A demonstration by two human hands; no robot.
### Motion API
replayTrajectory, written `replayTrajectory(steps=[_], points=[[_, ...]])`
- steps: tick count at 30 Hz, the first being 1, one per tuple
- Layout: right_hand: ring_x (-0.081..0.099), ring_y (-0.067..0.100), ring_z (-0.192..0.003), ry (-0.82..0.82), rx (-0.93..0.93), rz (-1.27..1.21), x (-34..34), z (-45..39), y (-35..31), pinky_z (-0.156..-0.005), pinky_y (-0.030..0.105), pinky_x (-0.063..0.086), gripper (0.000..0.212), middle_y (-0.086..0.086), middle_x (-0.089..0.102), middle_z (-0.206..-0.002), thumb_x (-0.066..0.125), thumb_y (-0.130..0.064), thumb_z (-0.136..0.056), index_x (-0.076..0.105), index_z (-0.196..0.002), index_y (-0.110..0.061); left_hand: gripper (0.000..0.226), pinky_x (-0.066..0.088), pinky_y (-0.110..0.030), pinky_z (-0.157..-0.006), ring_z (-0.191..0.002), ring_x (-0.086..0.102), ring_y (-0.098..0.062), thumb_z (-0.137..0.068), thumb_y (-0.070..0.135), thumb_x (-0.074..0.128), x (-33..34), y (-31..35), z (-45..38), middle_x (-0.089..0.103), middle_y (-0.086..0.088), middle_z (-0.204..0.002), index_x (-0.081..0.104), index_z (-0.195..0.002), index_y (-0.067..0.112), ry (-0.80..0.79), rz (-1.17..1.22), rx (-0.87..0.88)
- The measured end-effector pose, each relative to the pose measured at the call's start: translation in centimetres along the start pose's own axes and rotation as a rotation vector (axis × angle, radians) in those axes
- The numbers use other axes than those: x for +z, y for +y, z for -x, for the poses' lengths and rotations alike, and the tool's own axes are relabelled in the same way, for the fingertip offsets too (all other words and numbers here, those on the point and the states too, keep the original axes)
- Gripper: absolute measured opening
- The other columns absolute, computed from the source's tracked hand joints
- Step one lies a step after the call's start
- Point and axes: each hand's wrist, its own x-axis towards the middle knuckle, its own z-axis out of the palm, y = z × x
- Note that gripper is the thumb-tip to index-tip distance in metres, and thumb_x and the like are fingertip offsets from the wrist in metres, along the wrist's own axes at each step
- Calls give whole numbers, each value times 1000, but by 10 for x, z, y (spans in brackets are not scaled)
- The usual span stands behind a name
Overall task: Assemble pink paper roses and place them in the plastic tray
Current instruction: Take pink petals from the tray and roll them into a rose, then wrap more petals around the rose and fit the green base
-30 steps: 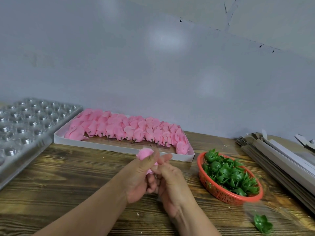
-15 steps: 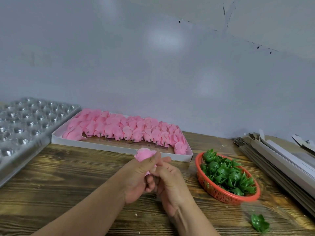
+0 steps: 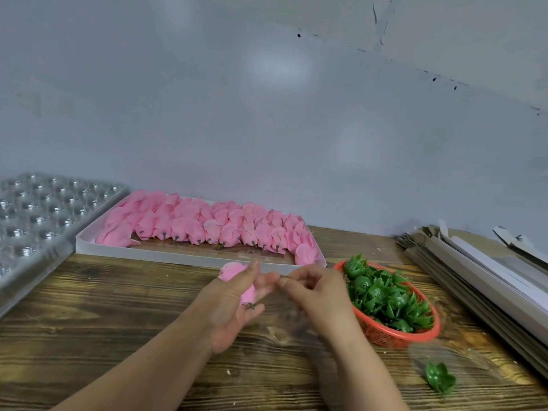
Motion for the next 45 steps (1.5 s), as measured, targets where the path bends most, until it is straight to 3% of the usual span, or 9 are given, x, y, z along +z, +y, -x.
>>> replayTrajectory(steps=[5,9,11,15,19,24,32,39,45], points=[[61,20,-71,454,23,370,-48,-11,8,-65,32,49,8,-4,64,-67,69,-20,-79,65,-72,-20,30,54,-40,-80,-86,73,-27,-70,36,67,4,-2,3,68,-7,-68,56,-70,8,74,-12,-26],[50,26,-74,711,182,523,-87,-5,16,-67,34,43,13,2,56,-72,63,-18,-83,57,-73,-25,30,56,-40,-74,-69,71,-23,-69,36,67,5,-1,4,60,-4,-58,55,-72,8,94,-21,-35],[50,28,-75,689,325,632,-99,-1,20,-70,36,43,8,6,55,-76,62,-18,-83,57,-77,-20,30,56,-40,-74,-66,70,-21,-69,36,68,3,-2,4,59,-4,-57,56,-71,8,81,-52,-39],[59,27,-88,410,534,868,-111,3,19,-81,35,43,14,5,65,-82,68,-32,-77,65,-80,-19,31,57,-36,-67,-67,70,-21,-69,37,68,2,-6,3,60,-3,-57,56,-69,8,78,-82,-41],[58,24,-96,278,519,1048,-109,2,16,-83,33,40,24,0,65,-88,68,-46,-76,66,-87,-25,31,57,-33,-63,-66,71,-20,-69,36,68,2,-6,3,60,-3,-58,56,-73,7,96,-63,-48],[53,21,-104,233,412,1114,-96,-3,16,-83,33,38,12,-2,63,-95,63,-31,-80,68,-91,-31,32,57,-35,-67,-66,71,-20,-67,36,70,3,-8,4,60,-3,-57,56,-71,7,84,-55,-56],[57,28,-99,346,406,1016,-93,-9,22,-83,34,41,23,5,66,-96,52,-12,-81,69,-84,-26,33,58,-33,-65,-66,71,-20,-67,36,70,4,-8,5,61,-3,-57,56,-73,7,57,-53,-55],[59,30,-79,472,319,588,-99,-12,27,-73,42,51,21,11,65,-84,57,-14,-88,64,-69,-19,34,57,-33,-63,-66,71,-21,-66,36,71,2,-8,4,62,-3,-57,56,-75,7,70,-42,-59],[63,29,-71,516,284,395,-100,-15,29,-65,40,51,15,13,65,-75,48,-18,-96,58,-88,-10,34,58,-32,-60,-66,71,-20,-66,36,71,4,-7,5,61,-4,-57,56,-75,7,71,-39,-61]])
